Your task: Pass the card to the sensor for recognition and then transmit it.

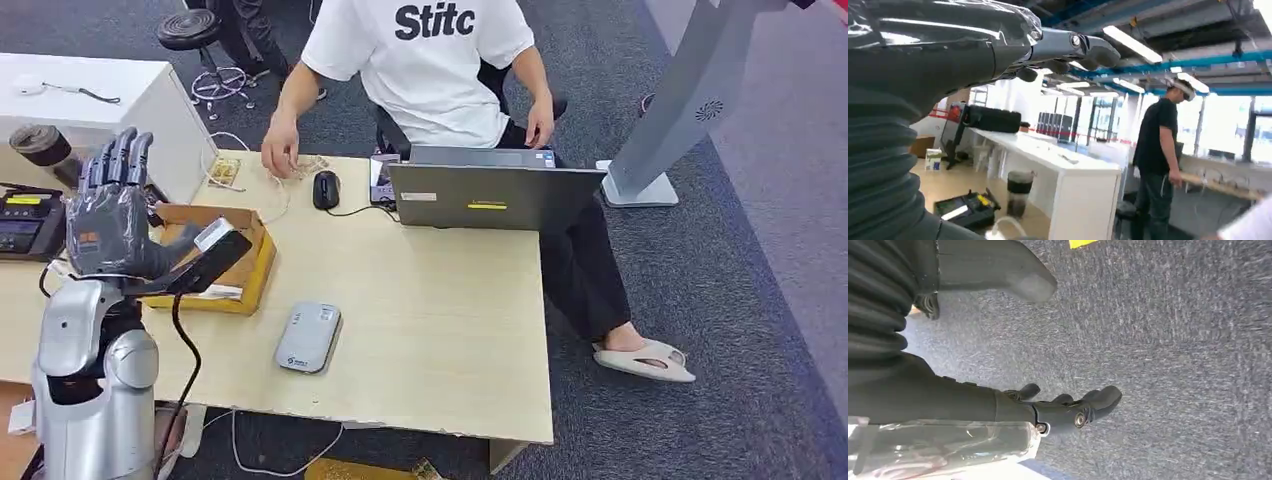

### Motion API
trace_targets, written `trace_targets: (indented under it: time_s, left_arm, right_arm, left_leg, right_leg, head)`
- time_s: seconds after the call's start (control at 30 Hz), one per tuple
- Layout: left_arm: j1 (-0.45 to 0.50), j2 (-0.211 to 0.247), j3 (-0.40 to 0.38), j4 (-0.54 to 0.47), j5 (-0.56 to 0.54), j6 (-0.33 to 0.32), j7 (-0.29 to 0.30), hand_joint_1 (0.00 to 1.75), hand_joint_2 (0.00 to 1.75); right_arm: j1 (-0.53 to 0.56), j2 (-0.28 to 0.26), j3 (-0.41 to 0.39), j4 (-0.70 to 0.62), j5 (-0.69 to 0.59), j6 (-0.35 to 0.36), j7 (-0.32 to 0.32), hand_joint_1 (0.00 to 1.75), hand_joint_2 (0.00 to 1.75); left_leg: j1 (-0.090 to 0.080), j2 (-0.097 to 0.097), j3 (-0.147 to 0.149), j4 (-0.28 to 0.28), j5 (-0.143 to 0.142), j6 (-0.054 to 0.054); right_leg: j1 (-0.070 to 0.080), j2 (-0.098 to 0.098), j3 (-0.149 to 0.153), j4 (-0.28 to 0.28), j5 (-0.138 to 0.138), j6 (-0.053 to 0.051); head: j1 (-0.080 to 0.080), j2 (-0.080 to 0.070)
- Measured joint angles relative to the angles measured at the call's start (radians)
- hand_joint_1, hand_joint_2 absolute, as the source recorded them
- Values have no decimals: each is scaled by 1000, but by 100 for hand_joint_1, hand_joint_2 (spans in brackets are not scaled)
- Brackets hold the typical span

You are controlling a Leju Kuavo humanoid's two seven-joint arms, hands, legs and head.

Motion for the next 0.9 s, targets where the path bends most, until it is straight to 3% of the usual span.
trace_targets:
  time_s: [0.2, 0.4, 0.63, 0.77, 0.9]
  left_arm:
    - [114, 77, -4, -32, -38, -112, 44, 0, 175]
    - [216, 170, -24, -55, -79, -146, 102, 0, 175]
    - [265, 277, -85, -59, -84, -142, 260, 0, 175]
    - [260, 318, -120, -54, -84, -115, 314, 0, 175]
    - [233, 330, -133, -23, -84, -93, 319, 0, 175]
  right_arm:
    - [4, 0, -15, -2, -16, -5, 10, 0, 175]
    - [5, 0, -26, -3, -13, -3, 29, 0, 175]
    - [5, 0, -31, -4, -5, -3, 31, 0, 175]
    - [5, 0, -31, -4, 13, -2, 28, 0, 175]
    - [4, 0, -31, -4, 32, 0, 22, 0, 175]
  left_leg:
    - [0, 0, 0, 0, 0, 0]
    - [1, 0, 0, 0, 0, 0]
    - [0, 0, 0, 0, 0, 0]
    - [0, 0, 0, 0, 0, 0]
    - [0, 0, 0, 0, 0, 0]
  right_leg:
    - [0, 0, 0, 0, 0, 0]
    - [0, 0, -1, 0, 0, 0]
    - [0, 0, 0, 0, 0, 0]
    - [0, 0, 0, 0, 0, 0]
    - [0, 0, 0, 0, 0, 0]
  head:
    - [0, 0]
    - [0, 0]
    - [0, 0]
    - [0, 0]
    - [0, 0]
